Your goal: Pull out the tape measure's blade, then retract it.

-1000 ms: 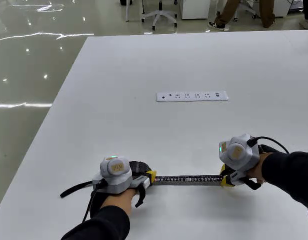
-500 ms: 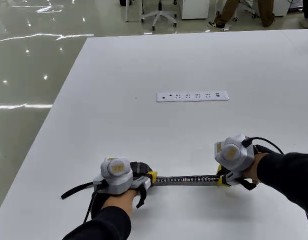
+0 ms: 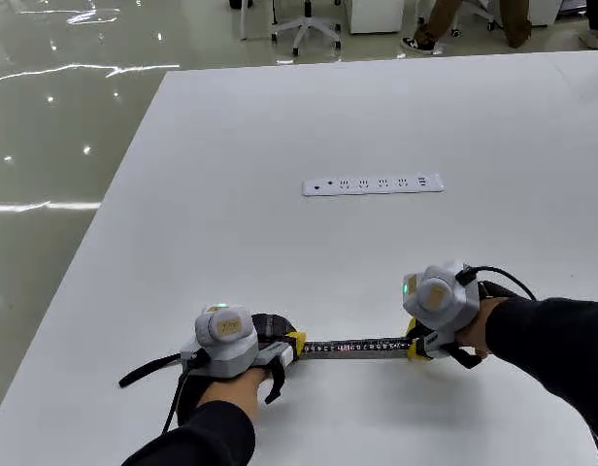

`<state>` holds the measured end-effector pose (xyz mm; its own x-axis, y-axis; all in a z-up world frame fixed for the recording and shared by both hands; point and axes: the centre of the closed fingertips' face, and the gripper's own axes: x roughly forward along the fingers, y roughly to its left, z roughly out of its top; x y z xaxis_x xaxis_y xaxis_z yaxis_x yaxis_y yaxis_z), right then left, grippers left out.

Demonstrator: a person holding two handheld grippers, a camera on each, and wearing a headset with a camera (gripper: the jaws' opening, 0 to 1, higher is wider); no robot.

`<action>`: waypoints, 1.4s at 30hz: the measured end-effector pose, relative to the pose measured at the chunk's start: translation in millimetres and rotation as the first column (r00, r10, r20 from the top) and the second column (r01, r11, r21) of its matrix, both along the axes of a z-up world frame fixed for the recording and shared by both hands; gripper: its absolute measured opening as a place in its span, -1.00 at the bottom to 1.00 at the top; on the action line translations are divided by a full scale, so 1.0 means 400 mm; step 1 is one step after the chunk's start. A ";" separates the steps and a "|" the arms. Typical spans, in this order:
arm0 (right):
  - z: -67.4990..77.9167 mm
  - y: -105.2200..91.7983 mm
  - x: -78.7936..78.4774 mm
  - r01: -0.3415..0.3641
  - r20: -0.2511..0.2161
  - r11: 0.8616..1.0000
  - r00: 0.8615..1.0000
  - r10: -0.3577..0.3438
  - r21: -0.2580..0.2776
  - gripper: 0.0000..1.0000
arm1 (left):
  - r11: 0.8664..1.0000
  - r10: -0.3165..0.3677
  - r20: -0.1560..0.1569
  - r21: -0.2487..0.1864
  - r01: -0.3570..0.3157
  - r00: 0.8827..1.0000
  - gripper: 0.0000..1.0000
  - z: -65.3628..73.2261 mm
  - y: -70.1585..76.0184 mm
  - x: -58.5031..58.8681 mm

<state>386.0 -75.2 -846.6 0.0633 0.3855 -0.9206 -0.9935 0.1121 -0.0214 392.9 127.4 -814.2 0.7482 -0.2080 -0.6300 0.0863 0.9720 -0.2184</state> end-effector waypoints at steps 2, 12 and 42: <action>0.002 0.002 0.002 0.001 -0.003 1.000 1.000 -0.001 0.003 -0.80 | 1.000 0.000 0.000 -0.001 0.000 1.000 0.21 0.000 0.000 0.000; 0.008 0.020 0.002 0.012 -0.003 1.000 1.000 -0.012 0.014 -0.80 | 1.000 -0.003 0.000 -0.005 0.003 1.000 0.21 -0.001 0.001 0.002; 0.008 0.092 -0.005 -0.002 -0.020 0.999 1.000 0.003 0.039 -0.82 | 0.999 -0.013 -0.001 -0.033 0.013 1.000 0.21 -0.003 0.002 0.002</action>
<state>384.1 -38.4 -843.5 0.0439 0.4214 -0.9058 -0.9940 0.1097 0.0028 393.5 128.2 -815.2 0.7443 -0.2381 -0.6239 0.0985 0.9632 -0.2501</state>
